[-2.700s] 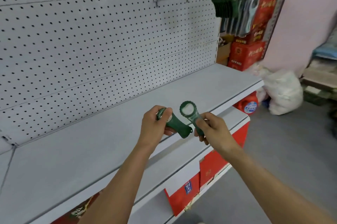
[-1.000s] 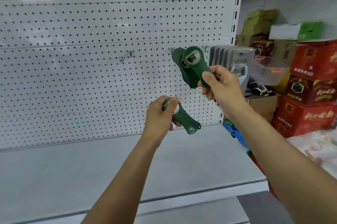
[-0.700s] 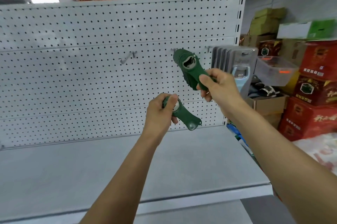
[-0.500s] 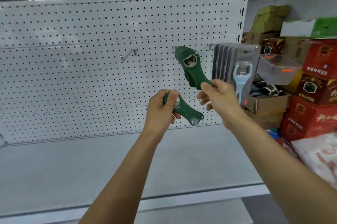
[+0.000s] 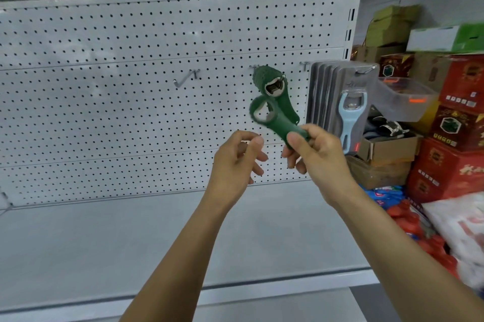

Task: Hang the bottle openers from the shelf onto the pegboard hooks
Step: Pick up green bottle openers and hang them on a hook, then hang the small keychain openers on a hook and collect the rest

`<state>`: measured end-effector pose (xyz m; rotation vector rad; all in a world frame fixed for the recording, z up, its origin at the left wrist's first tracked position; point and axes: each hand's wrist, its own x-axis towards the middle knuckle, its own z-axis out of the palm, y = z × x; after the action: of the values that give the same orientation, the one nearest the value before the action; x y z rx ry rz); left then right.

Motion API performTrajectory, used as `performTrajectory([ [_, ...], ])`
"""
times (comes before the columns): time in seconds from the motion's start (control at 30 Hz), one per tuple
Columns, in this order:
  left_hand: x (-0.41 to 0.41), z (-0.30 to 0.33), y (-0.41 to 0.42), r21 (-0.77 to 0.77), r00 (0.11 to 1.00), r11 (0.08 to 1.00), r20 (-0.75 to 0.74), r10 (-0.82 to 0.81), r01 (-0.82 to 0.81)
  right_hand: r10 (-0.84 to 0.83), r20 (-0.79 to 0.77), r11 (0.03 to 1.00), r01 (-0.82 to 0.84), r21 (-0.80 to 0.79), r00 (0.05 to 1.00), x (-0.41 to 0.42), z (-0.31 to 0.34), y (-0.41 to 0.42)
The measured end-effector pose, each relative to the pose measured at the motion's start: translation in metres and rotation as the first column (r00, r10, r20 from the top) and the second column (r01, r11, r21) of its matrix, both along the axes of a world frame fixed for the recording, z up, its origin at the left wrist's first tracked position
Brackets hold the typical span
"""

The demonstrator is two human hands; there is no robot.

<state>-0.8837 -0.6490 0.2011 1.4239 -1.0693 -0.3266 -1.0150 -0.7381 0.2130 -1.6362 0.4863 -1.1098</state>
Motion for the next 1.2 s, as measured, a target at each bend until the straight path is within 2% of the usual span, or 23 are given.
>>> performTrajectory([
  [0.17,0.004,-0.018,0.001,0.116,0.98,0.991,0.193,0.047,-0.07,-0.048,0.14,0.999,0.051,-0.018,0.989,0.005,0.024,-0.011],
  [0.27,0.006,-0.028,0.003,0.143,0.961,0.984,0.269,0.063,-0.105,-0.069,0.166,0.998,0.07,-0.002,0.984,0.009,0.03,-0.018],
  [0.7,0.005,-0.043,0.01,0.201,0.941,0.957,0.308,0.14,-0.208,-0.054,0.109,0.995,0.044,0.093,0.993,0.011,0.01,-0.024],
  [0.8,-0.001,-0.049,0.014,0.236,0.897,0.928,0.405,0.176,-0.289,-0.063,0.033,0.993,0.06,0.102,0.997,0.004,-0.008,-0.017],
  [0.97,-0.019,-0.074,0.032,0.231,0.829,0.89,0.508,0.234,-0.393,-0.129,-0.192,0.983,0.099,-0.157,0.973,-0.013,-0.07,-0.002],
  [1.07,-0.027,-0.1,0.048,0.238,0.803,0.871,0.543,0.248,-0.43,-0.145,-0.373,0.958,0.036,-0.284,0.917,-0.023,-0.109,0.013],
  [1.2,-0.033,-0.137,0.076,0.324,0.81,0.837,0.546,0.215,-0.441,-0.132,-0.586,0.909,-0.138,-0.392,0.8,-0.029,-0.147,0.041],
])
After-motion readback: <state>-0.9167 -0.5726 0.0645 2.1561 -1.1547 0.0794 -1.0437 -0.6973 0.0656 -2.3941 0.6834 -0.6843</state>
